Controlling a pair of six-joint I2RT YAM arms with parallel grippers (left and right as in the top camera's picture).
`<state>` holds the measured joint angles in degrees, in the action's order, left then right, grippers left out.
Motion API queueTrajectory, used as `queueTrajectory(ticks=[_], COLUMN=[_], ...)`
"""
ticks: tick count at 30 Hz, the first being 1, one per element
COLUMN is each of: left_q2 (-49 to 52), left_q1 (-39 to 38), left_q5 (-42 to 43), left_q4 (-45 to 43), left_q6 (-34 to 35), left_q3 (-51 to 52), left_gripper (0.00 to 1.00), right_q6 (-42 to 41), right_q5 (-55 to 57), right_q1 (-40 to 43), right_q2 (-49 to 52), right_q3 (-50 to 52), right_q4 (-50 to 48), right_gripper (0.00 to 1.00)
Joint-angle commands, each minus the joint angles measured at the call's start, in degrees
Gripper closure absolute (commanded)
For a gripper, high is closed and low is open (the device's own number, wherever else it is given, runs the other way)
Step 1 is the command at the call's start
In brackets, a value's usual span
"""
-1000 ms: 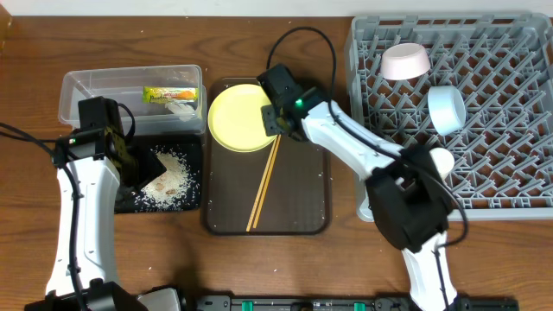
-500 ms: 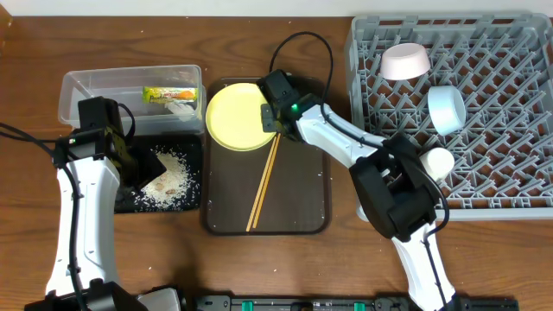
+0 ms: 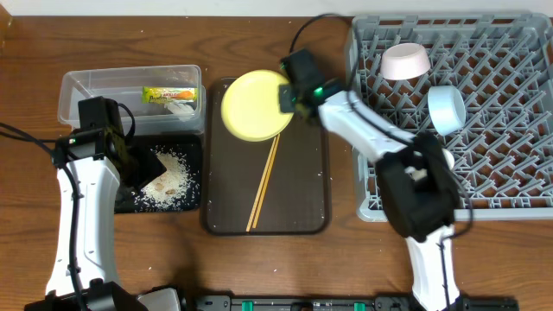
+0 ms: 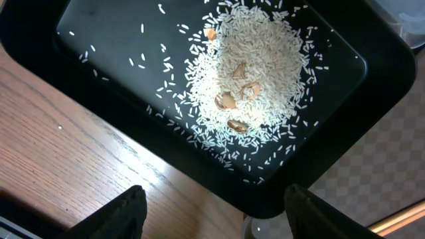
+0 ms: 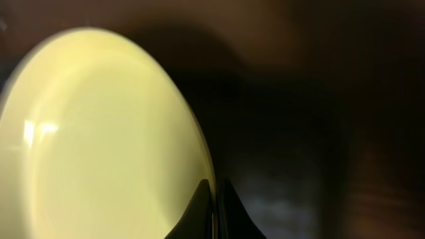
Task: Sort waste into correct bins and load items into the dishwasher rack
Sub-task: 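Lift the yellow plate and stand it upright in the rack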
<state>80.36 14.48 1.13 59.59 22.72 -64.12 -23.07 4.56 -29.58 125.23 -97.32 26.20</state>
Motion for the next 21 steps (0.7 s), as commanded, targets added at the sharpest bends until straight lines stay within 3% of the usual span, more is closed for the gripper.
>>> queueTrajectory(ticks=[1, 7, 14, 17, 21], left_q2=[-0.2, -0.2, -0.2, -0.2, -0.2], left_q1=[0.2, 0.2, 0.2, 0.2, 0.2], left_q5=[-0.3, -0.3, -0.3, -0.3, -0.3], left_q4=[0.2, 0.2, 0.1, 0.1, 0.1], left_q6=[0.5, 0.5, 0.5, 0.5, 0.5], left_q3=[-0.5, -0.5, -0.5, -0.5, -0.5], left_gripper=[0.3, 0.3, 0.31, 0.3, 0.31], right_q6=[9.4, 19.8, 34.0, 35.6, 35.6], right_q5=[0.6, 9.9, 32.5, 43.6, 48.9], right_q1=[2.3, 5.5, 7.5, 8.0, 9.0], right_q2=[-9.9, -19.9, -24.7, -24.2, -23.2], right_q3=[-0.2, -0.2, -0.2, -0.2, -0.2], right_q4=[1.2, 4.8, 4.3, 3.8, 3.7], right_gripper=[0.99, 0.99, 0.99, 0.99, 0.99])
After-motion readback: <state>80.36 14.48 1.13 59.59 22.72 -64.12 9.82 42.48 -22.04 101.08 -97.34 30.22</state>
